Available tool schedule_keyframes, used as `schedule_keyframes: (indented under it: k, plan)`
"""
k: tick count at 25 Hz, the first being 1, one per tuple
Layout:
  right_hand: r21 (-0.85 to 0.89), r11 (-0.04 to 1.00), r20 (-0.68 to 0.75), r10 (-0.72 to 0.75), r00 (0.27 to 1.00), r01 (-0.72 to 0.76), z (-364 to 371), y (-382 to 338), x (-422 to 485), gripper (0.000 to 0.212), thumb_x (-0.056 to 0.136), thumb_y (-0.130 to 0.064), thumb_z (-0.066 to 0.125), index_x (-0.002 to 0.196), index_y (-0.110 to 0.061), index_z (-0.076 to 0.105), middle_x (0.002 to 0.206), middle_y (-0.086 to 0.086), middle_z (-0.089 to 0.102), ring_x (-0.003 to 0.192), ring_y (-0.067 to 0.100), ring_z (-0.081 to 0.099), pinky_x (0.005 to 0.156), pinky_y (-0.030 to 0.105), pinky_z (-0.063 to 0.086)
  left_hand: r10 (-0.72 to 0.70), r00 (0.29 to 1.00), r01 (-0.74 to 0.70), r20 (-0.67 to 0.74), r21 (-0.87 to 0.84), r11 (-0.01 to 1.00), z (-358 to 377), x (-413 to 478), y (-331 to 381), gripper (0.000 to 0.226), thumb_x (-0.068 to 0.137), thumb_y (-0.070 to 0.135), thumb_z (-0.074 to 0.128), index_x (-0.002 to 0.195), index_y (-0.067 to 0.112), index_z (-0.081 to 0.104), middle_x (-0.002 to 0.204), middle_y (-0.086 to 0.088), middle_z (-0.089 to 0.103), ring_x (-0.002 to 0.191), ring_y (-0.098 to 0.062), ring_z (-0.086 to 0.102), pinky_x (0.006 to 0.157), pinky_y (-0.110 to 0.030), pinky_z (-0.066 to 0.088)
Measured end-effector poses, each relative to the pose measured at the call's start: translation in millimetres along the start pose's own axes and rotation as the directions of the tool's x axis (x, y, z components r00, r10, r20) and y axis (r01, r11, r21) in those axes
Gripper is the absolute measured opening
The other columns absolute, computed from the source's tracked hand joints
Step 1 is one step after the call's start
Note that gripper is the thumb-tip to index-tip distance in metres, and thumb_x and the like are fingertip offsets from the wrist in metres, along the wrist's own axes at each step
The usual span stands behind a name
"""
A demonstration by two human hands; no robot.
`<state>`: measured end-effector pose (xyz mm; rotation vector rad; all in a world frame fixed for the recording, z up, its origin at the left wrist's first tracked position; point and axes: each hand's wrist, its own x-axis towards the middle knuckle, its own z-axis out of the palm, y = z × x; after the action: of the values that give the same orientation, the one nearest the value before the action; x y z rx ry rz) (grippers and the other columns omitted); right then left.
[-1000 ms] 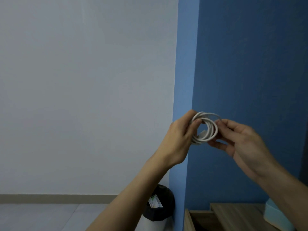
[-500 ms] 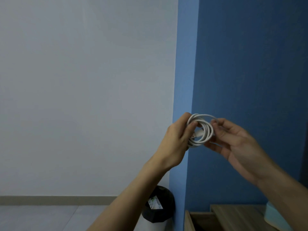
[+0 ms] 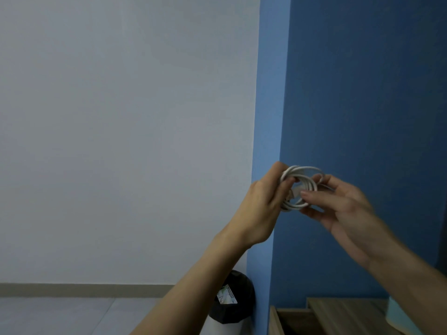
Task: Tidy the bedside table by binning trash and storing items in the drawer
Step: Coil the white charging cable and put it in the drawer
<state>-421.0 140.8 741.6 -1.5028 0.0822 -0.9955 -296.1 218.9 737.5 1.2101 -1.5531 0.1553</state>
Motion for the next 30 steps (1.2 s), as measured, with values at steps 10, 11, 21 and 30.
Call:
schedule_keyframes:
  k: [10, 11, 21, 30]
  plan:
    - [-0.033, 0.981, 0.171, -0.183, 0.968, 0.191, 6.0, 5.4, -10.5, 0.012, 0.08, -0.023, 0.065, 0.09, -0.028, 0.061, 0.072, -0.005, 0.064, 0.069, 0.006, 0.057, 0.068, 0.016, 0.05, -0.056, 0.997, 0.05, -0.059, -0.105, 0.993, -0.6, 1.8, -3.9, 0.022, 0.099, 0.025, 0.04, 0.079, 0.021, 0.05, 0.065, 0.0, 0.043, 0.054, -0.011, 0.036, 0.049, -0.027, 0.033]
    - [-0.105, 0.964, 0.215, -0.218, 0.952, 0.244, 4.4, 7.3, -12.1, 0.013, 0.083, -0.017, 0.062, 0.089, -0.028, 0.066, 0.08, -0.007, 0.065, 0.075, 0.005, 0.058, 0.071, 0.016, 0.05, -0.053, 0.997, 0.048, -0.065, -0.075, 0.996, -1.0, 2.7, -3.2, 0.023, 0.099, 0.025, 0.04, 0.079, 0.018, 0.049, 0.065, 0.001, 0.043, 0.056, -0.013, 0.036, 0.051, -0.03, 0.033]
    - [-0.647, 0.61, 0.007, -0.596, 0.803, 0.458, 3.6, 2.1, -19.5, 0.016, 0.088, -0.039, 0.052, 0.084, -0.036, 0.068, 0.115, -0.023, 0.053, 0.111, -0.001, 0.049, 0.087, 0.002, 0.036, 0.012, 0.999, -0.006, -0.043, 0.143, 0.99, -0.7, 3.9, 4.7, 0.019, 0.1, 0.024, 0.037, 0.085, 0.02, 0.046, 0.061, 0.002, 0.043, 0.057, -0.019, 0.036, 0.057, -0.036, 0.035]
    - [-0.284, 0.812, -0.238, -0.575, 0.783, 0.511, 5.1, -17.3, -22.1, 0.025, 0.083, -0.041, 0.048, 0.071, -0.033, 0.068, 0.071, -0.016, 0.067, 0.064, 0.001, 0.058, 0.064, 0.012, 0.048, 0.049, 0.998, -0.055, 0.044, 0.143, 0.988, 6.0, 3.3, 6.1, 0.016, 0.1, 0.02, 0.039, 0.084, 0.019, 0.043, 0.063, 0.012, 0.045, 0.062, -0.021, 0.043, 0.061, -0.035, 0.039]
